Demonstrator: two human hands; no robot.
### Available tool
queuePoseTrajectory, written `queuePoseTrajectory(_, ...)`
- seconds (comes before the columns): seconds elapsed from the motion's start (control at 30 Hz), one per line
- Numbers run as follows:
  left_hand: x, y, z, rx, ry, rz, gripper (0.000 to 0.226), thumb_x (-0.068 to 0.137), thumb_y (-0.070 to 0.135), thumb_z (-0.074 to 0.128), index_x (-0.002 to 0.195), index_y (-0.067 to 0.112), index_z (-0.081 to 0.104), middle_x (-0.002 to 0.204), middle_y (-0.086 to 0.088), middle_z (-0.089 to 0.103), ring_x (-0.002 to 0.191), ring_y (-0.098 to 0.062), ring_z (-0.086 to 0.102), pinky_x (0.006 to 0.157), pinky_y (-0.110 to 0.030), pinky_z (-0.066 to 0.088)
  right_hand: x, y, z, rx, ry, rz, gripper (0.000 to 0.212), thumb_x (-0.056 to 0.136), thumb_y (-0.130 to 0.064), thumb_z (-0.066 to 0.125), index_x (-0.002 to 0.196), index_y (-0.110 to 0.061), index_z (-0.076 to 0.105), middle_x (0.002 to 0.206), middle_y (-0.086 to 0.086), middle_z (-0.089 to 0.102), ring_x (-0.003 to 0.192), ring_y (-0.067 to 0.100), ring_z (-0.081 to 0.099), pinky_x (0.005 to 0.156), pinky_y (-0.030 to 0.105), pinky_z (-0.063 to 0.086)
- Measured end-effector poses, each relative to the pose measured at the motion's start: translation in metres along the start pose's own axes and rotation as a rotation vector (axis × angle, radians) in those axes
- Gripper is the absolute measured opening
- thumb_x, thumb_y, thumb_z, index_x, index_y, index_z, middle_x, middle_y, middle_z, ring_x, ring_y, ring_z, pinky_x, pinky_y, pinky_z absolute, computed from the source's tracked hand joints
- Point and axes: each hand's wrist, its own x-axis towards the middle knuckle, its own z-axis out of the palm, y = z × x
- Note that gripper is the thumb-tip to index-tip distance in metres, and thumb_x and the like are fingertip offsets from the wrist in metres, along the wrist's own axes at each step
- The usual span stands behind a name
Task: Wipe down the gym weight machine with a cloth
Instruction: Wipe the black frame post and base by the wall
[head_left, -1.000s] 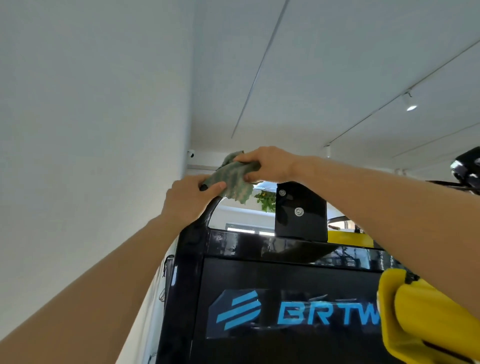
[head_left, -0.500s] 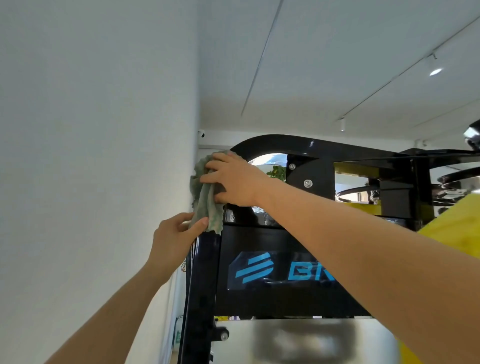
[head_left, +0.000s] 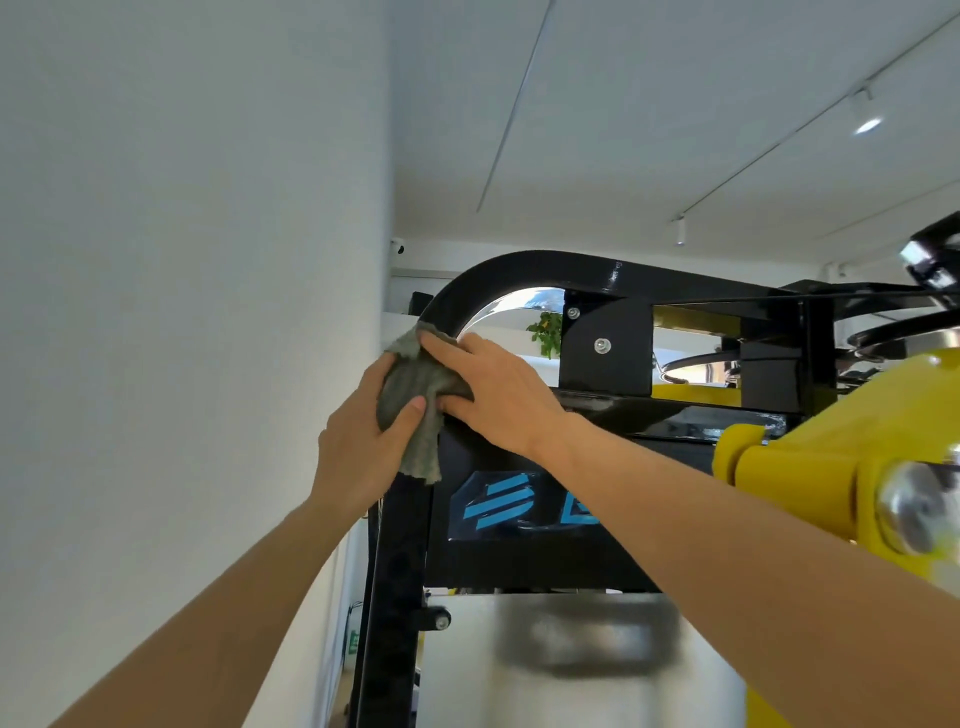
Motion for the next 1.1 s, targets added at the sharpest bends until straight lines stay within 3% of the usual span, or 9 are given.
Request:
queuePoseTrajectory(0.1,0.009,0.002,0.009,0.215,-0.027,0.037,0.067,0.096,0.05,0.058,0.154,0.027,0.034,0.141,-0.009,0.052,0.119,-0.027,0.058,0.1,-0.041,0.047,-0.014,0.008,0.002,-0.045,0.012,0.076,0.065,0.101,-0.04,0.054,0.157,-0.035,0.022,0.1,0.005,0.05,0.092,0.018,0.049,0.08,0.036,0.047)
queuePoseTrajectory(0.27,0.022,0.01,0.025,0.483,-0.021,0.198,0.067,0.091,0.048,0.068,0.149,0.027,0.042,0.148,-0.013,0.031,0.131,-0.031,0.039,0.099,-0.045,0.049,-0.038,0.032,0.002,-0.143,0.046,0.218,0.05,0.1,-0.036,0.055,0.148,-0.025,0.044,0.112,0.005,0.05,0.103,0.021,0.047,0.089,0.041,0.047)
queuePoseTrajectory(0.43,0.039,0.019,0.038,0.776,-0.014,0.493,0.05,0.087,0.057,0.065,0.127,0.027,0.066,0.139,-0.007,0.049,0.128,-0.034,0.039,0.102,-0.053,0.04,-0.058,0.055,0.0,-0.194,0.093,0.354,0.04,0.1,-0.04,0.055,0.136,-0.024,0.055,0.118,0.004,0.052,0.104,0.023,0.044,0.092,0.038,0.045)
queuePoseTrajectory(0.53,0.048,0.033,0.05,0.902,-0.08,0.596,0.049,0.092,0.06,0.051,0.125,0.027,0.068,0.128,-0.001,0.063,0.128,-0.03,0.043,0.104,-0.05,0.031,-0.065,0.055,0.003,-0.202,0.144,0.461,0.039,0.101,-0.042,0.051,0.134,-0.021,0.056,0.121,0.006,0.05,0.109,0.024,0.043,0.094,0.037,0.045)
queuePoseTrajectory(0.67,0.051,0.046,0.072,0.852,-0.229,0.576,0.052,0.101,0.057,0.041,0.142,0.028,0.051,0.133,0.001,0.06,0.121,-0.022,0.051,0.101,-0.04,0.037,-0.075,0.057,0.006,-0.156,0.184,0.614,0.044,0.1,-0.035,0.054,0.141,-0.019,0.049,0.132,0.007,0.047,0.122,0.025,0.04,0.102,0.038,0.045)
queuePoseTrajectory(0.77,0.053,0.049,0.085,0.818,-0.286,0.575,0.053,0.101,0.057,0.042,0.147,0.029,0.043,0.131,-0.001,0.059,0.117,-0.023,0.053,0.095,-0.04,0.042,-0.087,0.058,0.008,-0.074,0.277,0.734,0.05,0.098,-0.028,0.062,0.144,-0.019,0.046,0.135,0.007,0.045,0.124,0.026,0.04,0.1,0.037,0.047)
queuePoseTrajectory(0.9,0.05,0.051,0.1,0.83,-0.351,0.684,0.063,0.1,0.055,0.048,0.155,0.033,0.03,0.14,-0.002,0.053,0.121,-0.024,0.051,0.099,-0.041,0.04,-0.094,0.059,0.012,-0.046,0.368,0.878,0.053,0.096,-0.023,0.065,0.145,-0.015,0.047,0.131,0.009,0.049,0.122,0.026,0.045,0.097,0.037,0.047)
queuePoseTrajectory(1.0,0.048,0.043,0.093,0.8,-0.302,0.725,0.06,0.101,0.05,0.05,0.155,0.031,0.034,0.14,-0.002,0.054,0.12,-0.024,0.052,0.099,-0.039,0.041,-0.09,0.058,0.012,-0.125,0.367,0.815,0.044,0.093,-0.021,0.068,0.134,-0.012,0.056,0.13,0.008,0.05,0.12,0.027,0.043,0.098,0.039,0.045)
queuePoseTrajectory(1.1,0.042,0.026,0.073,0.84,-0.194,0.823,0.055,0.096,0.042,0.062,0.146,0.02,0.051,0.131,-0.009,0.062,0.112,-0.028,0.058,0.093,-0.041,0.048,-0.083,0.053,0.01,-0.141,0.32,0.641,0.036,0.091,-0.014,0.068,0.127,-0.011,0.061,0.127,0.006,0.051,0.116,0.024,0.044,0.098,0.039,0.045)
